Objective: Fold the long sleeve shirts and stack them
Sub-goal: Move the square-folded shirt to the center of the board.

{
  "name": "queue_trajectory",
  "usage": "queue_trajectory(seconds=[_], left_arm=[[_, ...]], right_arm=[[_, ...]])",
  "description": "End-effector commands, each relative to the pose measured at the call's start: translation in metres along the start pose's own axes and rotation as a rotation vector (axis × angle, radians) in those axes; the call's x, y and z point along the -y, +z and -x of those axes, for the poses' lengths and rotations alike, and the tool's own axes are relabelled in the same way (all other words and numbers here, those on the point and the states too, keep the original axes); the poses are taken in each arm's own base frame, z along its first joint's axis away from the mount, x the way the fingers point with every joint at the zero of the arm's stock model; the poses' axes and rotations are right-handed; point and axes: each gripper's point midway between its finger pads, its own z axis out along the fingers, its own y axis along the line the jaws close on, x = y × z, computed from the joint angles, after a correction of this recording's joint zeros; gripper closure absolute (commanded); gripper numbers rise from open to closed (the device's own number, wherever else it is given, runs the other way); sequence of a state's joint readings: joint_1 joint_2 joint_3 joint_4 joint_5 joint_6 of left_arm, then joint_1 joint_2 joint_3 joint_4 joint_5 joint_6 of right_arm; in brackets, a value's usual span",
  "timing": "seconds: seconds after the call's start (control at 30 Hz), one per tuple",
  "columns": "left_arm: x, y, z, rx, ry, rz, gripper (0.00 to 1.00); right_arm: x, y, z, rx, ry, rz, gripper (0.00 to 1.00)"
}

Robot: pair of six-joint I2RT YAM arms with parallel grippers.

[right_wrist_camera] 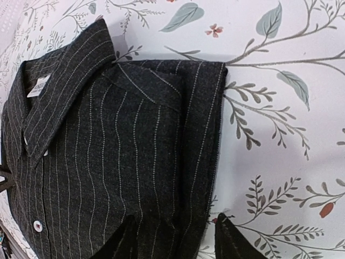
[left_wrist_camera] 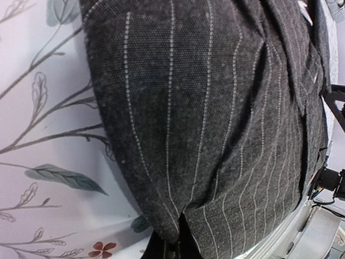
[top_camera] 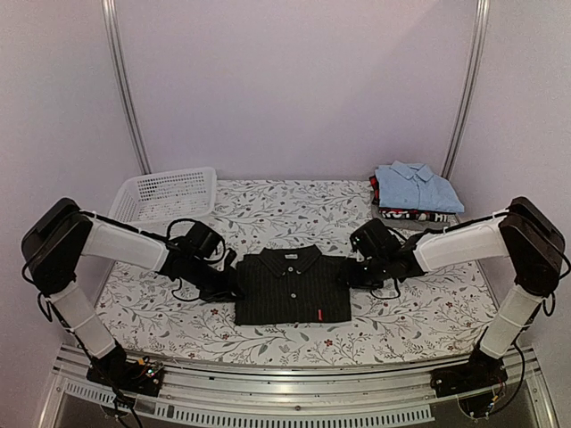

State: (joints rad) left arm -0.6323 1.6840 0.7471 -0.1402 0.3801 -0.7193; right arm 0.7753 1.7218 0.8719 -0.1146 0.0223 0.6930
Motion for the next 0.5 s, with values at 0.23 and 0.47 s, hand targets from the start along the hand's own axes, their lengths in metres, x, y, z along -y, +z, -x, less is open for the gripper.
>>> queue_trajectory(seconds=[0.23, 0.47], left_arm=[[-0.085, -0.052, -0.006, 0.033, -0.073, 0.281, 1.00], [-0.112, -0.066, 0.002, 0.039, -0.131, 0.370, 1.00]], right_arm=[[0.000, -0.044, 0.050, 0.176, -0.029, -0.079, 0.27], [0.009, -0.071, 0.076, 0.303, -0.046, -0.153, 0.01]])
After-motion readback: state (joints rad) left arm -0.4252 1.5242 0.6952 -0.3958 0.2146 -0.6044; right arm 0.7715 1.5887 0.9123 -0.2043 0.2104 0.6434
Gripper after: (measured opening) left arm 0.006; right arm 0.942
